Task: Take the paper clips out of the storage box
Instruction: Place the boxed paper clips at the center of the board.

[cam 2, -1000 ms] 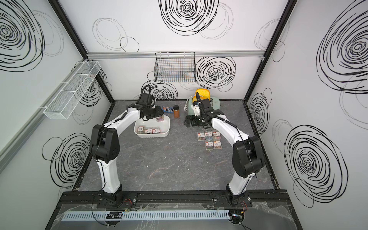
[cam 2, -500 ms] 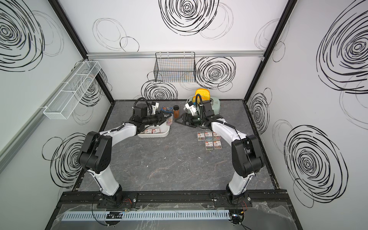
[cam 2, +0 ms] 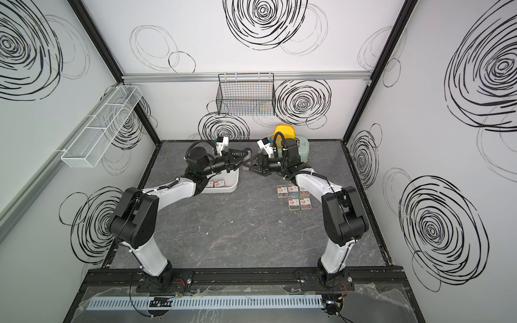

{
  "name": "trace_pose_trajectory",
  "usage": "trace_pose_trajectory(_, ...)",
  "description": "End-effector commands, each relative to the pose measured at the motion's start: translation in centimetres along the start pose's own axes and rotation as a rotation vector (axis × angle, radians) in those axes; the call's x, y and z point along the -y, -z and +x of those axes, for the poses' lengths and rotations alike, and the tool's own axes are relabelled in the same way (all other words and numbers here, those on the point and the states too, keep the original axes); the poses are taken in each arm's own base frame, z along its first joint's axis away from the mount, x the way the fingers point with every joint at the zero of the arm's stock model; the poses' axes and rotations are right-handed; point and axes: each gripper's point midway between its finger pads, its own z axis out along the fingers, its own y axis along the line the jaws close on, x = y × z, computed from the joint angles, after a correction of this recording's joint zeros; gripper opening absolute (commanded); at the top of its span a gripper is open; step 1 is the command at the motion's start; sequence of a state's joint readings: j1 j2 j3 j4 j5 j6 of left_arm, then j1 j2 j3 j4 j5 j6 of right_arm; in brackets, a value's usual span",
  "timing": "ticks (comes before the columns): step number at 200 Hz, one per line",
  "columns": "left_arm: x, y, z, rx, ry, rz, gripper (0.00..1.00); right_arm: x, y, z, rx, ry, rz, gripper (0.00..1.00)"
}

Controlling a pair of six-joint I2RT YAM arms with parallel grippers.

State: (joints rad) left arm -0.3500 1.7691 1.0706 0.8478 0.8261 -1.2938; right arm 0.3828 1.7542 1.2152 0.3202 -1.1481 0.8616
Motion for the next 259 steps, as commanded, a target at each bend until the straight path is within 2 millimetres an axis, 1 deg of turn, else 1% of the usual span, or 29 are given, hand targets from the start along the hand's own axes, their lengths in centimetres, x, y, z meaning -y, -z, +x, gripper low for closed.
trace_pose_trajectory(1,3.7,0.1,-0.1,0.002,-0.046,0.119,0.39,-0.9,0.0,-0.2,-0.004,0.000,-0.066,0.85)
trace_pose_trajectory(12,3.9,0.0,0.0,-0.001,-0.043,0.129,0.39,-0.8,-0.1,-0.2,-0.004,-0.005,-0.072,0.80)
trace_pose_trajectory(27,4.0,-0.2,0.0,-0.004,-0.040,0.139,0.39,-1.0,0.0,-0.2,0.000,-0.005,-0.082,0.70)
trace_pose_trajectory(48,3.9,-0.6,0.4,-0.017,-0.032,0.147,0.39,-1.1,0.0,-0.5,0.005,-0.002,-0.091,0.61)
trace_pose_trajectory(69,3.6,-0.9,0.8,-0.030,-0.022,0.147,0.39,-1.4,0.0,-0.7,0.008,0.002,-0.102,0.57)
trace_pose_trajectory(85,3.4,-1.1,1.0,-0.038,-0.016,0.151,0.40,-1.3,-0.1,-0.7,0.002,0.001,-0.107,0.51)
trace_pose_trajectory(94,3.4,-1.1,0.9,-0.040,-0.015,0.148,0.44,-1.2,-0.1,-0.7,0.000,-0.001,-0.104,0.46)
trace_pose_trajectory(104,3.1,-1.1,0.9,-0.040,-0.016,0.140,0.53,-1.0,0.0,-0.7,0.000,0.000,-0.092,0.42)
trace_pose_trajectory(110,3.0,-1.1,0.8,-0.039,-0.018,0.133,0.58,-0.7,0.1,-0.7,0.003,0.002,-0.077,0.42)
trace_pose_trajectory(121,2.8,-1.0,0.7,-0.040,-0.025,0.116,0.64,-0.2,0.3,-0.7,0.009,0.016,-0.035,0.41)
trace_pose_trajectory(142,2.2,-0.6,0.2,-0.033,-0.039,0.078,0.72,0.8,1.1,-0.9,0.027,0.062,0.068,0.37)
trace_pose_trajectory(164,1.8,0.1,-0.6,-0.017,-0.049,0.047,0.81,2.1,2.3,-0.9,0.044,0.100,0.183,0.36)
trace_pose_trajectory(181,1.3,0.8,-1.4,-0.007,-0.055,0.009,0.82,2.8,3.2,-0.5,0.043,0.157,0.282,0.36)
trace_pose_trajectory(200,-0.3,1.2,-1.7,-0.027,-0.067,-0.085,0.82,4.4,3.9,0.7,0.011,0.240,0.432,0.36)
trace_pose_trajectory(205,-0.9,1.4,-1.5,-0.039,-0.058,-0.115,0.82,4.9,4.0,1.1,-0.004,0.262,0.476,0.36)
trace_pose_trajectory(228,-2.3,1.6,-1.2,-0.079,-0.082,-0.206,0.81,6.4,5.0,2.8,-0.038,0.399,0.653,0.36)
trace_pose_trajectory(244,-3.2,1.6,-0.6,-0.108,-0.087,-0.251,0.81,6.9,5.6,3.7,-0.031,0.479,0.732,0.36)
trace_pose_trajectory(259,-3.6,1.4,0.1,-0.131,-0.090,-0.261,0.81,7.2,6.1,4.2,-0.023,0.525,0.771,0.36)
